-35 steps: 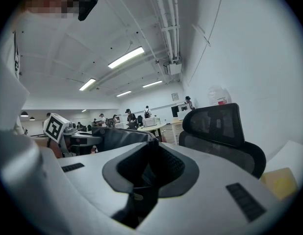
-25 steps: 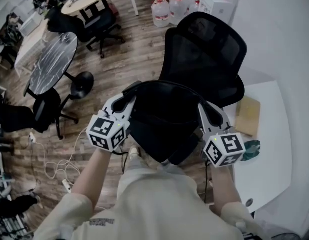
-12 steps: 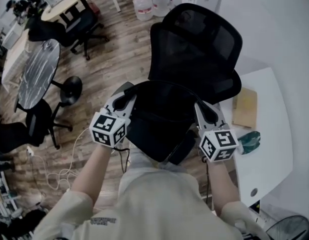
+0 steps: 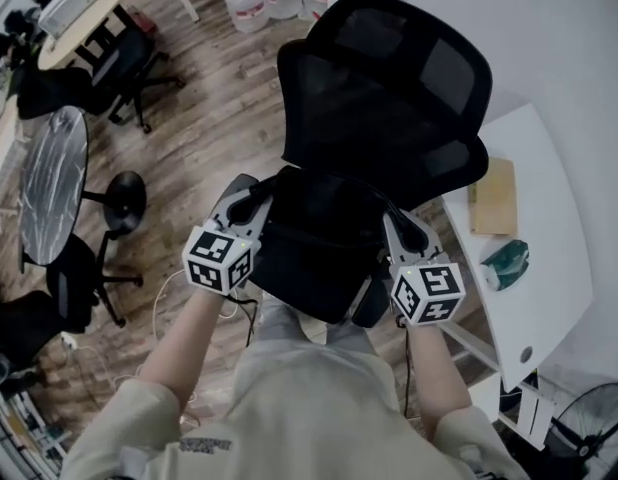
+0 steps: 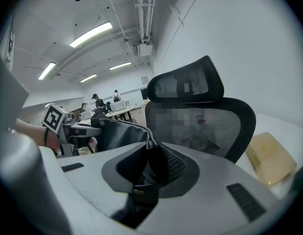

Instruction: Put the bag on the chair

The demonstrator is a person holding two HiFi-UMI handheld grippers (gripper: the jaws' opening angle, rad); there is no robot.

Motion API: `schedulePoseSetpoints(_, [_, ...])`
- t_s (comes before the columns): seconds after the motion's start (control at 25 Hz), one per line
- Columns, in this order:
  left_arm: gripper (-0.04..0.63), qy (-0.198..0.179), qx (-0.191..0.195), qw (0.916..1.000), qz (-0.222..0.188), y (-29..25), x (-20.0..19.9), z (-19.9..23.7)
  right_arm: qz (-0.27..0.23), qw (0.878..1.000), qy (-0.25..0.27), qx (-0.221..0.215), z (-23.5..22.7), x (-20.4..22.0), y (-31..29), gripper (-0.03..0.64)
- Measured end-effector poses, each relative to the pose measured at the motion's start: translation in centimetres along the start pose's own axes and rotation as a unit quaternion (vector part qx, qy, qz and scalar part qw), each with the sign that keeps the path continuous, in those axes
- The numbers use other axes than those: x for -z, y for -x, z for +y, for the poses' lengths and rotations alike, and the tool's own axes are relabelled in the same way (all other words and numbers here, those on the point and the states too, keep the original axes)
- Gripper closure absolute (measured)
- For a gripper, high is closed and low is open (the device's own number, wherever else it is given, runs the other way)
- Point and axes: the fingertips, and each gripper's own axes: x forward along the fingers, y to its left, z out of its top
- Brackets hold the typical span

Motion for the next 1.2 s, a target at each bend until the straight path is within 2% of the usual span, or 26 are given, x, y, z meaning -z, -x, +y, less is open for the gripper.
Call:
schedulePoseSetpoints(0.36, [0.555, -0.013, 0.058, 0.9972, 0.046, -4.6, 4.0, 3.5, 0.034, 0.997, -0.029, 0.056, -0.3, 4.9, -3.7, 0.54])
schedulePoseSetpoints(0.64, [0.555, -0.012, 0.085, 0.9922, 0.091, -7.8, 8.6, 4.8, 0.061, 0.992, -0.039, 0.101, -1.0, 9.3, -5.8, 0.537])
schedulePoseSetpoints(0.92, [0.555, 0.003, 0.094, 0.9875, 0.126, -10.5, 13.6, 5.9, 0.09, 0.984, -0.075, 0.132, -1.7, 14.7, -7.8, 0.532])
schedulePoseSetpoints(1.2, [0.555, 0.015, 0.098, 0.9822, 0.16, -12.6, 18.6, 6.4, 0.107, 0.981, -0.082, 0.141, -2.3, 19.6, -9.1, 0.531])
